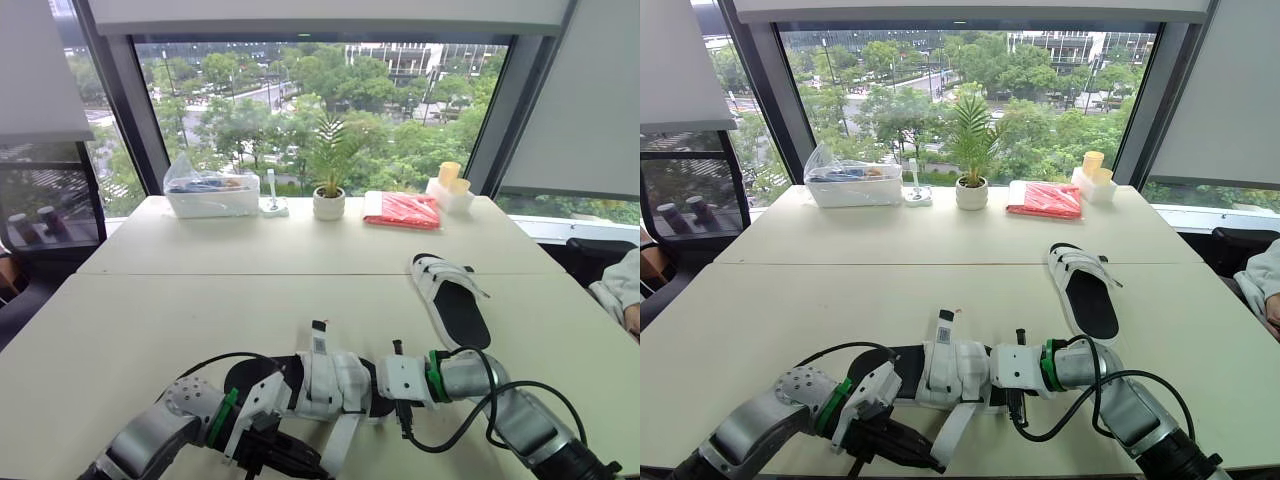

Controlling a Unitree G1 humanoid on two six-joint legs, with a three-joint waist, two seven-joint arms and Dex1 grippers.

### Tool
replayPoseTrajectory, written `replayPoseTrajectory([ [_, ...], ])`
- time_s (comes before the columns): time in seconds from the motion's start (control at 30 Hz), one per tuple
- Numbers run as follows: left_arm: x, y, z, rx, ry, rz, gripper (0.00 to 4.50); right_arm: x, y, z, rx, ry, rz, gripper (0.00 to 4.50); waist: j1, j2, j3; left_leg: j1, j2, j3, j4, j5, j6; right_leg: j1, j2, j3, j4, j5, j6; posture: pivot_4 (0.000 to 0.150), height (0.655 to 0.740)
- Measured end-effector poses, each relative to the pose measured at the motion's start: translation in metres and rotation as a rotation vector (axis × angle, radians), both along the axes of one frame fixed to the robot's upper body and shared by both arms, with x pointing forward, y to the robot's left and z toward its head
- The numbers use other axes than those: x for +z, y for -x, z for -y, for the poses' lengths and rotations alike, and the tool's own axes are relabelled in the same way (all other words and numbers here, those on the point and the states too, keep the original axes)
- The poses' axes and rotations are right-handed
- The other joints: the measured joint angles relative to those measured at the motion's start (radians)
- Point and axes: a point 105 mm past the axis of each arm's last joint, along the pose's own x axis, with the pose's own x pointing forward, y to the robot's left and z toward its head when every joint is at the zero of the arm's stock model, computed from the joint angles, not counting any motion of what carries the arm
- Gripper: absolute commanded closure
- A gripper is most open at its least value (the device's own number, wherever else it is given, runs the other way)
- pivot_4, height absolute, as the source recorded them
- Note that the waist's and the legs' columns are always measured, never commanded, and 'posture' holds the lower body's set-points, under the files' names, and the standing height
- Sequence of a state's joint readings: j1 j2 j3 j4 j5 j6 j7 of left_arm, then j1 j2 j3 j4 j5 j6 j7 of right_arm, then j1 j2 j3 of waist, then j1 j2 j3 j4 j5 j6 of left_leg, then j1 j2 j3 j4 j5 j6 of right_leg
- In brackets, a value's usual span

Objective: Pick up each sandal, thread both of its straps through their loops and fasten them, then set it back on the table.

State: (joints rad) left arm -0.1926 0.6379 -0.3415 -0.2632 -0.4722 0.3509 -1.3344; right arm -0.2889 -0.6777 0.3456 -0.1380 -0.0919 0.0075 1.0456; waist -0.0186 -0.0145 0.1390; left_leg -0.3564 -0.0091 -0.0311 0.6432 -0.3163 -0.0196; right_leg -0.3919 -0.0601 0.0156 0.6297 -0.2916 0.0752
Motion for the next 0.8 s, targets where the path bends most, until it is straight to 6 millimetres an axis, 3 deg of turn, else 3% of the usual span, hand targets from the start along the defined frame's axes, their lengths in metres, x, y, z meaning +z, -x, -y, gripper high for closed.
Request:
replayPoseTrajectory([
  [0.4,0.031,-0.045,0.013,0.059,0.160,0.147,4.43,-0.001,-0.001,-0.001,0.003,-0.007,0.003,4.50,-0.001,-0.001,0.000,0.000,0.001,0.001,0.002,0.000,0.000,0.000,0.000,-0.001,0.001,0.000,0.000,0.150,0.7400],
  [0.67,0.042,-0.074,0.002,0.034,0.130,-0.168,4.43,0.000,-0.003,-0.002,0.004,-0.012,0.008,4.50,-0.002,-0.003,0.002,0.000,0.001,0.000,0.004,0.000,0.000,0.000,0.001,-0.003,0.002,0.001,0.001,0.150,0.7400],
  [0.8,0.044,-0.086,0.014,0.034,0.153,-0.291,4.43,0.000,-0.004,-0.002,0.006,-0.012,0.010,4.50,-0.002,-0.003,0.002,0.000,0.001,0.000,0.005,0.000,0.000,0.001,0.001,-0.003,0.002,0.002,0.004,0.150,0.7400],
])
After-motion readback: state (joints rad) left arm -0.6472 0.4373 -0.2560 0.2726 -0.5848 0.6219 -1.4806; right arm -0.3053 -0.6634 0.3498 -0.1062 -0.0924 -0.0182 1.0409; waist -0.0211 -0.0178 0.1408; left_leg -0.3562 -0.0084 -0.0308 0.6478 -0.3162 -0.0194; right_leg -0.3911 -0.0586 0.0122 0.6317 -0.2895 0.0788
